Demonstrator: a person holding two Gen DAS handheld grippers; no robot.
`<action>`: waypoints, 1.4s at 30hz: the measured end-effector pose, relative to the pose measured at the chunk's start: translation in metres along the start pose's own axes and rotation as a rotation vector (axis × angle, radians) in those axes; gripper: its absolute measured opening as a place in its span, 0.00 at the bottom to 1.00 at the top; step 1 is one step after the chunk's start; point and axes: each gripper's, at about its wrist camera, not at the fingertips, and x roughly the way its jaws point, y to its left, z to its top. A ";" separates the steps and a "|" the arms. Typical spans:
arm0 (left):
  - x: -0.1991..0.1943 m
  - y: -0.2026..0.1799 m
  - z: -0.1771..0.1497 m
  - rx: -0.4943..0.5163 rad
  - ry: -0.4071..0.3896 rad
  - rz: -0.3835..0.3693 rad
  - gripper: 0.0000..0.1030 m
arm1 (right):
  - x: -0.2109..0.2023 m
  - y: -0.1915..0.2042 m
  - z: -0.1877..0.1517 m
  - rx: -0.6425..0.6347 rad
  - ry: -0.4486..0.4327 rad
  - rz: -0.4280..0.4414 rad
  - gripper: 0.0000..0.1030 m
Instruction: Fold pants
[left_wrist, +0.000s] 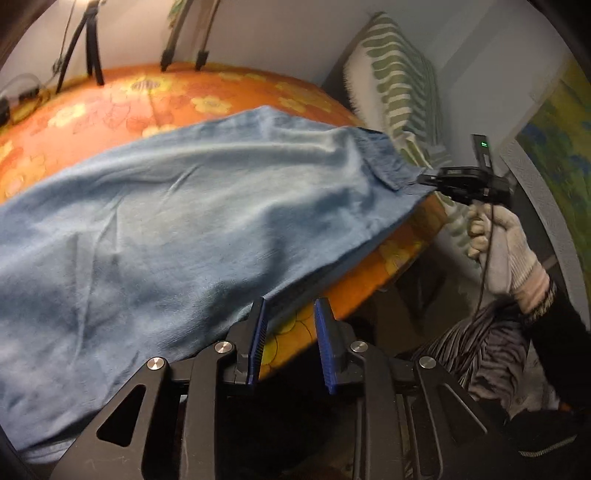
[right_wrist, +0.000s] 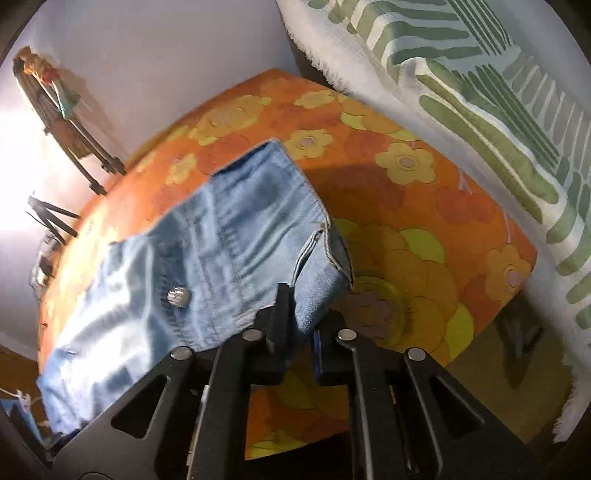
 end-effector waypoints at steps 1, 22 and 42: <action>-0.005 0.001 0.000 0.013 -0.016 0.023 0.24 | -0.001 -0.001 0.000 -0.011 -0.003 -0.016 0.11; 0.015 0.000 -0.006 0.118 0.028 0.158 0.24 | -0.008 0.173 0.050 -0.407 -0.027 0.291 0.64; -0.026 0.046 -0.013 -0.012 -0.023 0.173 0.24 | 0.112 0.278 0.034 -0.634 0.156 0.251 0.50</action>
